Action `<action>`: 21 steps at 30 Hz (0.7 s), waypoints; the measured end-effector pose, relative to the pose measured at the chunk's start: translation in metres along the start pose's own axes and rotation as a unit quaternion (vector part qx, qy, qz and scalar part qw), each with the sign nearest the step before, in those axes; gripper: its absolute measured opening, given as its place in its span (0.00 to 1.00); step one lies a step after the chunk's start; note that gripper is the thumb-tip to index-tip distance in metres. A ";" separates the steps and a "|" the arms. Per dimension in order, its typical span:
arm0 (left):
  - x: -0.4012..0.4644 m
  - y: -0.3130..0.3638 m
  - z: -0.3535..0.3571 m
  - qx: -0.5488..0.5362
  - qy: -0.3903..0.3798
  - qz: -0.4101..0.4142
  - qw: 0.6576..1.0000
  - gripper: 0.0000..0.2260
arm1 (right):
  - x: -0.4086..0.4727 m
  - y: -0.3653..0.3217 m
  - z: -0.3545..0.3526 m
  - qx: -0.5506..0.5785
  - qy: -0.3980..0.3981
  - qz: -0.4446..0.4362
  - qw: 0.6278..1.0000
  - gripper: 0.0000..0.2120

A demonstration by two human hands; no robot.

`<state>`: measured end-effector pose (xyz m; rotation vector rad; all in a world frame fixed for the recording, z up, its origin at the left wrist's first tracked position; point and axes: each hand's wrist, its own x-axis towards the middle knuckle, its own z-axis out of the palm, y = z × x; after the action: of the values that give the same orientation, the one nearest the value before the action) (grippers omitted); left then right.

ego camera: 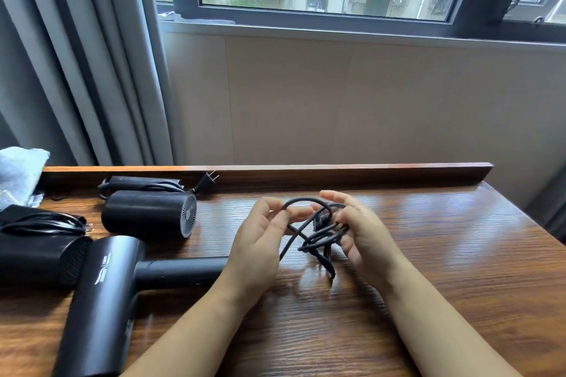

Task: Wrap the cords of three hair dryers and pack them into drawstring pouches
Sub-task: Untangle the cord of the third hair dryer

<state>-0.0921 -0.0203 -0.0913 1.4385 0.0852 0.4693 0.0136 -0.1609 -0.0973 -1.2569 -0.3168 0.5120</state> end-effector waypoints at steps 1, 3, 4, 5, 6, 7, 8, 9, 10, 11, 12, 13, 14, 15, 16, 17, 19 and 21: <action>0.001 0.000 -0.001 -0.010 0.020 -0.023 0.999 0.07 | 0.000 0.001 0.002 -0.004 0.000 -0.008 1.000 0.22; 0.003 0.000 -0.002 -0.024 0.063 -0.060 0.996 0.08 | -0.001 0.003 0.004 -0.023 0.009 -0.024 0.999 0.21; 0.004 0.001 -0.003 -0.017 0.077 -0.073 0.994 0.07 | -0.002 0.004 0.004 -0.030 0.015 -0.032 0.999 0.21; 0.004 0.001 -0.003 0.009 0.080 -0.074 0.994 0.05 | -0.002 0.005 0.004 -0.035 0.016 -0.041 0.998 0.21; 0.004 0.000 -0.003 0.046 0.074 -0.066 0.994 0.02 | -0.004 0.005 0.003 -0.044 0.010 -0.049 0.998 0.21; 0.003 -0.001 -0.003 0.091 0.066 -0.049 0.992 0.06 | -0.005 0.005 0.003 -0.059 -0.003 -0.059 0.997 0.20; 0.002 -0.003 -0.004 0.132 0.049 -0.024 0.990 0.11 | -0.008 0.005 0.003 -0.079 -0.019 -0.070 0.994 0.20; 0.000 -0.003 -0.005 0.175 0.033 0.015 0.984 0.18 | -0.010 0.005 0.003 -0.100 -0.035 -0.083 0.991 0.19; -0.001 -0.005 -0.007 0.242 0.024 0.078 0.967 0.24 | -0.012 0.005 0.004 -0.121 -0.048 -0.095 0.987 0.19; -0.001 -0.006 -0.010 0.328 0.020 0.150 0.932 0.27 | -0.014 0.005 0.005 -0.141 -0.056 -0.106 0.983 0.18; 0.000 -0.007 -0.012 0.415 0.027 0.219 0.883 0.28 | -0.016 0.004 0.006 -0.158 -0.061 -0.115 0.979 0.18; 0.002 -0.008 -0.014 0.474 0.033 0.267 0.838 0.26 | -0.017 0.004 0.007 -0.172 -0.063 -0.122 0.976 0.17; 0.003 -0.009 -0.015 0.507 0.033 0.294 0.810 0.23 | -0.018 0.004 0.007 -0.181 -0.065 -0.127 0.973 0.17; 0.005 -0.009 -0.016 0.514 0.023 0.306 0.801 0.21 | -0.018 0.004 0.007 -0.186 -0.065 -0.129 0.972 0.17; 0.006 -0.011 -0.017 0.505 0.009 0.311 0.805 0.19 | -0.018 0.004 0.007 -0.189 -0.062 -0.126 0.972 0.16; 0.007 -0.012 -0.018 0.492 0.000 0.310 0.813 0.18 | -0.017 0.004 0.007 -0.192 -0.052 -0.121 0.973 0.16; 0.008 -0.014 -0.019 0.457 0.011 0.290 0.841 0.15 | -0.014 0.006 0.006 -0.202 -0.026 -0.101 0.974 0.16; 0.007 -0.013 -0.020 0.389 0.043 0.252 0.885 0.11 | -0.011 0.008 0.007 -0.218 -0.026 -0.073 0.973 0.17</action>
<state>-0.0895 0.0002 -0.1050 2.2463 -0.0414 1.0038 -0.0009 -0.1588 -0.1022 -1.6324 -0.5859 0.3580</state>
